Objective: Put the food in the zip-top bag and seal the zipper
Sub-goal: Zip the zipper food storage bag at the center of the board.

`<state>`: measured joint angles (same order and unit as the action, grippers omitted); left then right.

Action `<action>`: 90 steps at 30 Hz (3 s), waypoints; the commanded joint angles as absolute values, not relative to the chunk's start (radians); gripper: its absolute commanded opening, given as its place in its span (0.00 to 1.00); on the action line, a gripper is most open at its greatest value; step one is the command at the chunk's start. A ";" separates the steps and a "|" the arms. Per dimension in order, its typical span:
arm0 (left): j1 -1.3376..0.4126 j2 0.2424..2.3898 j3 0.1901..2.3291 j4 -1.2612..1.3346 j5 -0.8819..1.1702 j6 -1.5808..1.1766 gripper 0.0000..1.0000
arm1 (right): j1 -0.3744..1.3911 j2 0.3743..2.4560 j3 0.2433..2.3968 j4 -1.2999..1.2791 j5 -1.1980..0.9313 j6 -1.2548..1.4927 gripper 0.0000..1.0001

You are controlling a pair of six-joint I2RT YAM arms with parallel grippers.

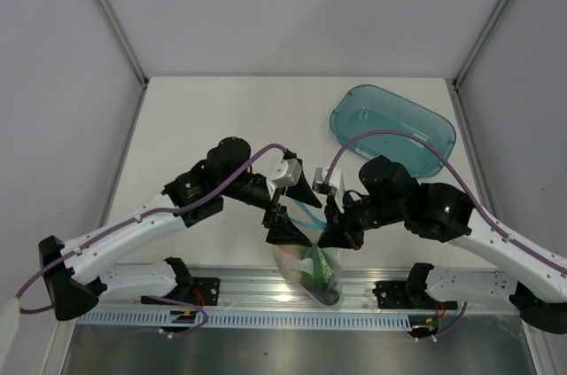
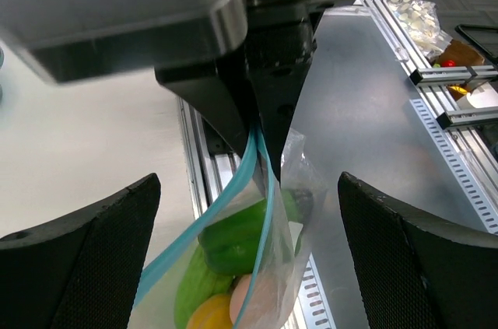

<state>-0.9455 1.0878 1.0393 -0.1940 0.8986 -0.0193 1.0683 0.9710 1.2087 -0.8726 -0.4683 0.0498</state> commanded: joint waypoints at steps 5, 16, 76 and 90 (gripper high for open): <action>-0.957 1.098 1.095 -0.144 0.953 -0.021 0.96 | 1.071 0.988 1.255 -0.870 -0.517 0.037 0.00; -0.985 1.155 1.100 -0.251 0.919 0.035 0.84 | 1.071 0.991 1.267 -0.868 -0.482 0.023 0.00; -0.976 1.005 0.956 -0.341 0.600 -0.087 0.01 | 0.841 0.767 0.841 -0.477 -0.614 0.195 0.52; -0.962 0.960 0.948 -0.342 0.627 -0.089 0.00 | 0.838 0.784 0.850 -0.425 -0.624 0.198 0.35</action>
<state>-0.9676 0.9806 0.9493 -0.3717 0.6060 -0.0799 0.8421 0.7799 0.8360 -0.4911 -0.6037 0.1909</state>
